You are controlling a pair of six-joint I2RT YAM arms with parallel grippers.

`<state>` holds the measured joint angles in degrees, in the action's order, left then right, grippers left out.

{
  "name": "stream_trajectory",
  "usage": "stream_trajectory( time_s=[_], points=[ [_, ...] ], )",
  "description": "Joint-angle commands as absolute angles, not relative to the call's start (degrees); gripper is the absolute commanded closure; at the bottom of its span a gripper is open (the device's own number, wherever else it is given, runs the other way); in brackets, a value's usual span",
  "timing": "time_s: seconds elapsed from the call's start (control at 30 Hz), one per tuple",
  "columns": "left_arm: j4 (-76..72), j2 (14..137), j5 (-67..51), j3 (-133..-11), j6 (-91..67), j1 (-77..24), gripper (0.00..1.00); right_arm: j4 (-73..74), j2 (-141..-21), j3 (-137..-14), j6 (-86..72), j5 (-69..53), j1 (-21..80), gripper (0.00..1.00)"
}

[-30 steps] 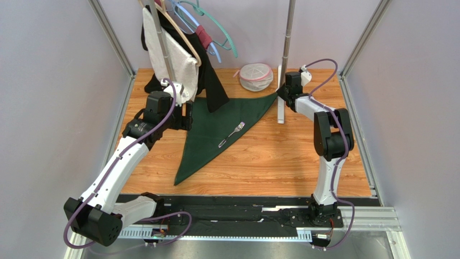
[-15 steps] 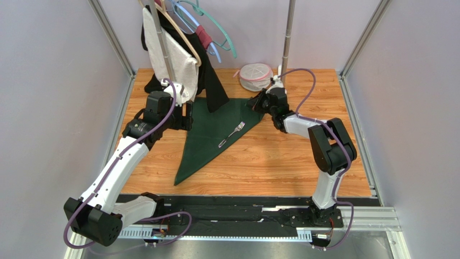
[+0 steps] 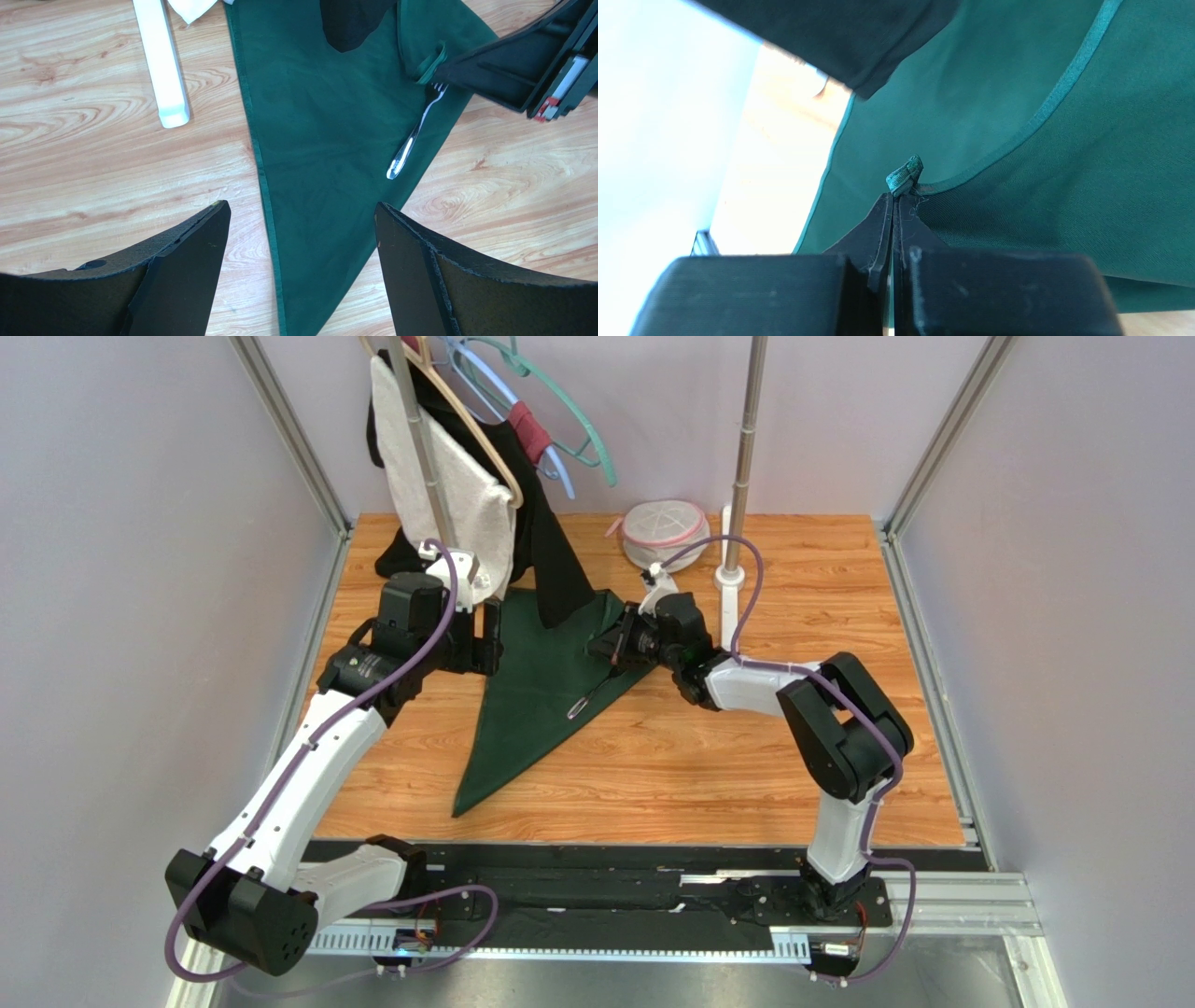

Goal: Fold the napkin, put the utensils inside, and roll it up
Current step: Fold the napkin

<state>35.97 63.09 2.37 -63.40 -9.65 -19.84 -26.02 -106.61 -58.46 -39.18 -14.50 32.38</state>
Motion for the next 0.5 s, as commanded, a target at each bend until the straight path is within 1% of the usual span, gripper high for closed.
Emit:
stream_trajectory(
  time_s=[0.0,0.47],
  points=[
    [34.72,61.7,1.23,-63.81,-9.05,-19.6,0.16,-30.59,-104.33,-57.48,-39.81,-16.17,34.62,1.0],
    [34.63,61.79,0.62,-63.81,-9.23,-19.6,0.16,-32.7,-104.94,-58.09,-41.31,-17.14,40.08,1.0]
  ],
)
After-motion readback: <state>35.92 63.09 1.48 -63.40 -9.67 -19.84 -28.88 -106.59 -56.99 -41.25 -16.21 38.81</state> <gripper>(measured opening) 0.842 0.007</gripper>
